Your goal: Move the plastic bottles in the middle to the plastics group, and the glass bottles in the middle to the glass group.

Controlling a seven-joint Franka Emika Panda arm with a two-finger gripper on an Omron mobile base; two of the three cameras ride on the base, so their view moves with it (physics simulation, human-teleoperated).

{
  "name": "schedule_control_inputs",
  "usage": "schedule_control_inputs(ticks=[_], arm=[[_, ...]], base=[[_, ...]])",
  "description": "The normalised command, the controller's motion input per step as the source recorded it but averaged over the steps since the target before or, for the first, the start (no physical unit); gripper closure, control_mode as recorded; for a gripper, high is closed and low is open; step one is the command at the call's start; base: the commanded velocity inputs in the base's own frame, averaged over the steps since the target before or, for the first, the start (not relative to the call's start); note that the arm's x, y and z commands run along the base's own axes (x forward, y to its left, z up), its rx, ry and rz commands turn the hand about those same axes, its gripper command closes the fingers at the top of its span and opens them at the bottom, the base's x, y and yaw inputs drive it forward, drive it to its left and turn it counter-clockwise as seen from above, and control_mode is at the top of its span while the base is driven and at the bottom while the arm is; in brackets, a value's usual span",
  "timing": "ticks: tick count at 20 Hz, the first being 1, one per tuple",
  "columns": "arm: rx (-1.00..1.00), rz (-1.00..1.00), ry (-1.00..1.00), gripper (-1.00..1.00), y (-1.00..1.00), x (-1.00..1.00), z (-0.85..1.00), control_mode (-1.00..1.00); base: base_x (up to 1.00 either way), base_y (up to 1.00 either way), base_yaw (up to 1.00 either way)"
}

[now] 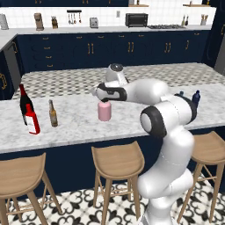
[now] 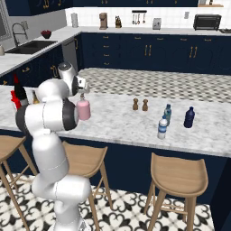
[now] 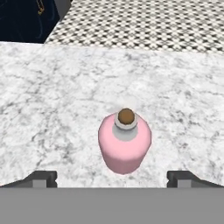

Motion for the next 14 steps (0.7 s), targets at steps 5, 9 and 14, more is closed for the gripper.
schedule_control_inputs(ticks=[5,9,14], arm=[[0.05,-0.01,0.00,-1.00,-0.08,0.23,-0.08,-1.00],[0.02,0.00,0.00,-1.00,-0.12,0.18,-0.17,-1.00],[0.01,0.00,0.00,-1.00,-0.07,0.15,-0.17,-1.00]], base=[[0.00,0.00,0.00],[0.00,0.00,0.00],[0.00,0.00,0.00]])
